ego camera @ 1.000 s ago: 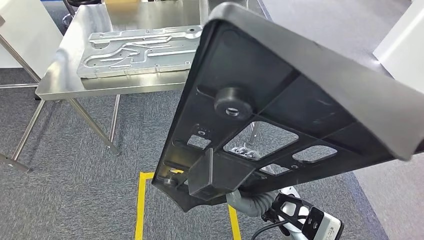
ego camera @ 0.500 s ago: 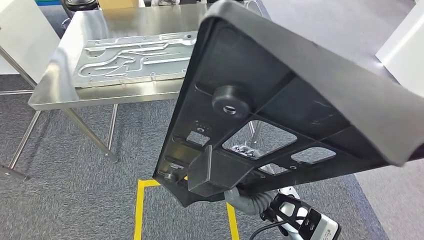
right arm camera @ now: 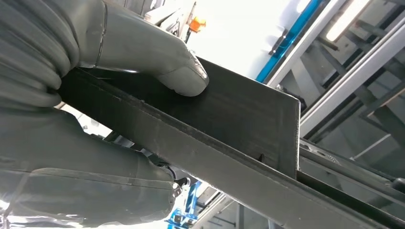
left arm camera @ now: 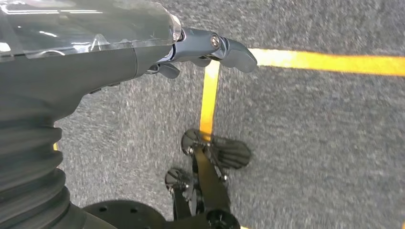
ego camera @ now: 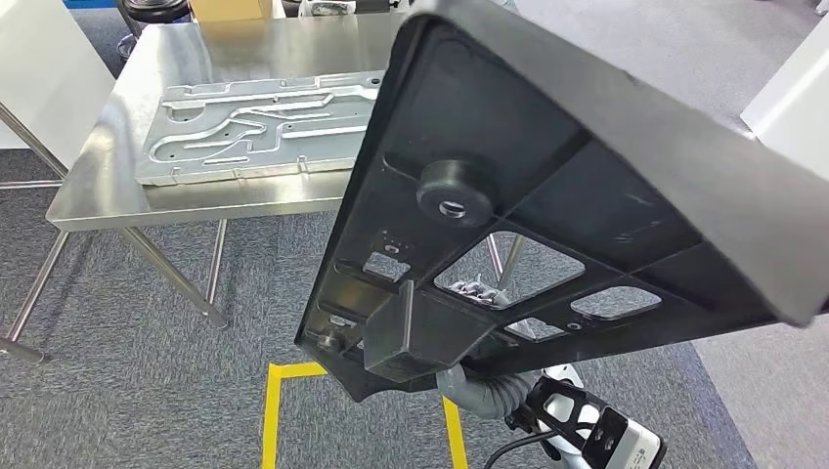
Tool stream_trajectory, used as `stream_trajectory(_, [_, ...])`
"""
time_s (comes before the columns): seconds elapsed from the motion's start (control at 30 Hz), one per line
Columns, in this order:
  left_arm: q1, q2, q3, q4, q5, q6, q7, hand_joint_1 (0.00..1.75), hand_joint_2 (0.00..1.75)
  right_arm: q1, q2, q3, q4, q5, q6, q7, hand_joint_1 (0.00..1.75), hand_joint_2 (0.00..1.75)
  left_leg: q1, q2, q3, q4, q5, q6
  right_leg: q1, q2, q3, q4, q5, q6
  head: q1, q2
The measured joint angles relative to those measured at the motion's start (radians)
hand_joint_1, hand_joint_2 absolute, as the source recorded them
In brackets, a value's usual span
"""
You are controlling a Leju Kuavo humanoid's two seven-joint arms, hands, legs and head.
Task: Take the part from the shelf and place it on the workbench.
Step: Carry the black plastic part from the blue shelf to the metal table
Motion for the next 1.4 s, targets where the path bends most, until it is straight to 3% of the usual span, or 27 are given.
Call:
stream_trajectory(0.07, [-0.001, 0.0, 0.0, 0.0, 0.0, 0.0, 0.0, 0.0, 1.75, -0.003, 0.0, 0.001, -0.002, 0.0, 0.0, 0.0, 1.75, 1.75, 0.005, 0.0, 0.013, -0.01, -0.005, 0.012, -0.001, -0.001, -0.033, 0.07, -0.033, 0.009, 0.0, 0.0])
stream_trajectory(0.13, [-0.002, 0.0, 0.0, 0.0, 0.0, 0.0, 0.0, 0.0, 1.75, -0.002, 0.0, 0.002, -0.002, 0.0, 0.0, 0.0, 1.75, 1.75, 0.004, 0.0, 0.023, -0.012, -0.014, 0.019, -0.003, -0.001, -0.118, 0.21, -0.081, 0.015, 0.0, 0.0])
stream_trajectory(0.17, [-0.002, 0.0, 0.0, 0.0, -0.001, 0.0, 0.0, 0.0, 1.75, -0.001, -0.001, 0.002, -0.001, 0.001, 0.0, 0.0, 1.75, 1.75, 0.004, 0.0, 0.03, -0.012, -0.02, 0.02, -0.004, -0.001, -0.159, 0.268, -0.09, 0.017, 0.0, 0.0])
stream_trajectory(0.2, [-0.002, 0.0, 0.0, 0.0, -0.001, 0.001, 0.0, 0.0, 1.75, 0.001, -0.001, 0.002, -0.001, 0.001, 0.0, 0.0, 1.75, 1.75, 0.004, -0.001, 0.038, -0.012, -0.027, 0.02, -0.005, -0.001, -0.187, 0.294, -0.078, 0.017, 0.0, 0.0])
stream_trajectory(0.23, [-0.001, 0.0, 0.0, 0.0, -0.001, 0.001, 0.0, 0.0, 1.75, 0.002, -0.001, 0.003, -0.001, 0.001, 0.0, 0.0, 1.75, 1.75, 0.003, -0.002, 0.049, -0.012, -0.035, 0.019, -0.006, -0.001, -0.196, 0.28, -0.045, 0.016, 0.0, 0.0])
stream_trajectory(0.3, [0.0, 0.0, 0.0, 0.0, -0.001, 0.002, 0.0, 0.0, 1.75, 0.003, -0.003, 0.003, -0.001, 0.001, 0.002, 0.0, 1.75, 1.75, 0.004, -0.004, 0.074, -0.012, -0.053, 0.015, -0.006, -0.002, -0.164, 0.161, 0.054, 0.009, 0.0, 0.0])
stream_trajectory(0.33, [0.0, -0.001, 0.0, 0.0, 0.0, 0.002, 0.0, 0.0, 1.75, 0.003, -0.004, 0.004, -0.002, 0.001, 0.003, 0.0, 1.75, 1.75, 0.002, -0.005, 0.083, -0.012, -0.062, 0.01, -0.003, -0.002, -0.143, 0.1, 0.088, 0.004, 0.0, 0.0])
stream_trajectory(0.37, [0.0, -0.001, 0.0, 0.0, 0.001, 0.002, -0.001, 0.0, 1.75, 0.004, -0.006, 0.004, -0.002, 0.001, 0.004, 0.0, 1.75, 1.75, 0.001, -0.006, 0.088, -0.012, -0.069, 0.005, 0.0, -0.003, -0.126, 0.054, 0.104, -0.002, 0.0, 0.0])
stream_trajectory(0.43, [-0.001, -0.002, 0.0, 0.0, 0.003, 0.002, -0.001, 0.0, 1.75, 0.005, -0.008, 0.005, -0.003, 0.001, 0.007, 0.0, 1.75, 1.75, 0.0, -0.005, 0.091, -0.016, -0.077, -0.007, 0.005, -0.002, -0.115, 0.026, 0.096, -0.012, 0.0, 0.0])
stream_trajectory(0.53, [-0.003, -0.002, 0.0, 0.0, 0.004, 0.002, -0.002, 0.0, 1.75, 0.005, -0.009, 0.006, -0.004, -0.003, 0.014, 0.0, 1.75, 1.75, -0.001, -0.001, 0.101, -0.005, -0.095, -0.022, -0.002, 0.001, -0.094, 0.008, 0.084, -0.026, 0.0, 0.0])
stream_trajectory(0.6, [-0.005, -0.003, 0.001, 0.0, 0.008, 0.002, -0.001, 0.0, 1.75, 0.004, -0.01, 0.006, -0.004, -0.009, 0.021, 0.0, 1.75, 1.75, 0.001, 0.0, 0.057, 0.09, -0.135, -0.03, -0.005, -0.003, -0.072, -0.003, 0.076, -0.036, 0.0, 0.0])
stream_trajectory(0.67, [-0.003, -0.002, 0.002, 0.0, 0.013, 0.003, 0.002, 0.0, 1.75, 0.007, -0.011, 0.006, -0.004, -0.015, 0.031, 0.0, 1.75, 1.75, 0.004, 0.0, -0.031, 0.228, -0.174, -0.036, -0.004, -0.004, -0.06, -0.004, 0.065, -0.041, 0.0, 0.0])
stream_trajectory(0.7, [-0.001, -0.002, 0.004, 0.0, 0.017, 0.004, 0.003, 0.0, 1.75, 0.01, -0.011, 0.006, -0.004, -0.016, 0.035, 0.0, 1.75, 1.75, 0.005, 0.0, -0.066, 0.267, -0.17, -0.038, -0.004, -0.003, -0.053, -0.004, 0.059, -0.041, 0.0, 0.0])
stream_trajectory(0.73, [0.001, -0.002, 0.005, 0.0, 0.019, 0.006, 0.004, 0.0, 1.75, 0.012, -0.012, 0.006, -0.004, -0.017, 0.039, 0.0, 1.75, 1.75, 0.005, 0.0, -0.082, 0.266, -0.144, -0.038, -0.003, -0.001, -0.044, -0.004, 0.052, -0.041, 0.0, 0.0])
stream_trajectory(0.8, [0.003, -0.002, 0.005, 0.0, 0.022, 0.008, 0.005, 0.0, 1.75, 0.013, -0.012, 0.006, -0.004, -0.017, 0.043, 0.0, 1.75, 1.75, 0.005, 0.0, -0.062, 0.157, -0.045, -0.033, -0.003, 0.001, -0.021, -0.004, 0.035, -0.037, 0.0, 0.0])
stream_trajectory(0.87, [0.003, -0.002, 0.006, 0.0, 0.022, 0.009, 0.005, 0.0, 1.75, 0.011, -0.011, 0.006, -0.003, -0.016, 0.043, 0.0, 1.75, 1.75, 0.0, 0.001, -0.02, 0.041, 0.015, -0.023, 0.001, 0.002, -0.005, -0.003, 0.02, -0.029, 0.0, 0.0])
stream_trajectory(0.9, [0.002, -0.001, 0.006, 0.0, 0.02, 0.009, 0.004, 0.0, 1.75, 0.01, -0.011, 0.007, -0.003, -0.014, 0.04, 0.0, 1.75, 1.75, -0.003, 0.001, -0.009, 0.013, 0.021, -0.019, 0.002, 0.002, -0.003, -0.003, 0.014, -0.024, 0.0, 0.0])
stream_trajectory(1.0, [0.001, 0.0, 0.006, 0.0, 0.009, 0.004, 0.002, 0.0, 1.75, 0.008, -0.008, 0.007, -0.004, -0.003, 0.021, 0.0, 1.75, 1.75, -0.002, 0.0, -0.001, -0.003, 0.009, -0.005, 0.003, 0.001, 0.001, -0.006, 0.005, -0.01, 0.0, 0.0])
stream_trajectory(1.07, [0.001, 0.001, 0.005, 0.0, 0.003, 0.0, 0.002, 0.0, 1.75, 0.006, -0.007, 0.007, -0.009, 0.002, 0.01, 0.0, 1.75, 1.75, 0.004, -0.001, 0.013, -0.015, 0.006, 0.006, 0.002, 0.0, -0.013, 0.033, -0.019, 0.0, 0.0, 0.0])
stream_trajectory(1.1, [0.0, 0.001, 0.004, 0.0, 0.001, -0.001, 0.003, 0.0, 1.75, 0.006, -0.007, 0.007, -0.011, 0.004, 0.007, 0.0, 1.75, 1.75, 0.006, 0.0, 0.02, -0.019, 0.003, 0.01, 0.0, 0.0, -0.042, 0.087, -0.042, 0.003, 0.0, 0.0])
stream_trajectory(1.17, [-0.001, 0.001, 0.004, 0.0, 0.0, -0.003, 0.003, 0.0, 1.75, 0.008, -0.007, 0.008, -0.012, 0.006, 0.003, 0.0, 1.75, 1.75, 0.006, 0.0, 0.03, -0.02, -0.007, 0.015, -0.003, 0.0, -0.132, 0.231, -0.088, 0.01, 0.0, 0.0])
stream_trajectory(1.2, [0.0, 0.001, 0.004, 0.0, 0.0, -0.004, 0.003, 0.0, 1.75, 0.009, -0.008, 0.008, -0.012, 0.006, 0.002, 0.0, 1.75, 1.75, 0.006, 0.0, 0.037, -0.02, -0.013, 0.016, -0.005, 0.0, -0.171, 0.281, -0.091, 0.012, 0.0, 0.0])
stream_trajectory(1.23, [0.0, 0.001, 0.004, 0.0, 0.0, -0.004, 0.003, 0.0, 1.75, 0.01, -0.008, 0.009, -0.012, 0.007, 0.002, 0.0, 1.75, 1.75, 0.006, -0.001, 0.045, -0.02, -0.02, 0.015, -0.006, 0.0, -0.193, 0.295, -0.073, 0.014, 0.0, 0.0])
stream_trajectory(1.27, [0.001, 0.001, 0.004, 0.0, 0.0, -0.004, 0.003, 0.0, 1.75, 0.011, -0.008, 0.01, -0.012, 0.007, 0.002, 0.0, 1.75, 1.75, 0.006, -0.002, 0.055, -0.02, -0.027, 0.014, -0.008, -0.001, -0.196, 0.271, -0.037, 0.014, 0.0, 0.0])
stream_trajectory(1.33, [0.002, 0.001, 0.004, 0.0, 0.0, -0.004, 0.003, 0.0, 1.75, 0.01, -0.008, 0.011, -0.012, 0.007, 0.002, 0.0, 1.75, 1.75, 0.006, -0.003, 0.078, -0.02, -0.044, 0.008, -0.008, -0.003, -0.156, 0.139, 0.062, 0.009, 0.0, 0.0])
stream_trajectory(1.4, [0.0, 0.001, 0.004, 0.0, -0.001, -0.004, 0.003, 0.0, 1.75, 0.009, -0.008, 0.011, -0.012, 0.007, 0.001, 0.0, 1.75, 1.75, 0.004, -0.004, 0.088, -0.018, -0.06, -0.004, -0.004, -0.004, -0.119, 0.036, 0.106, -0.001, 0.0, 0.0])
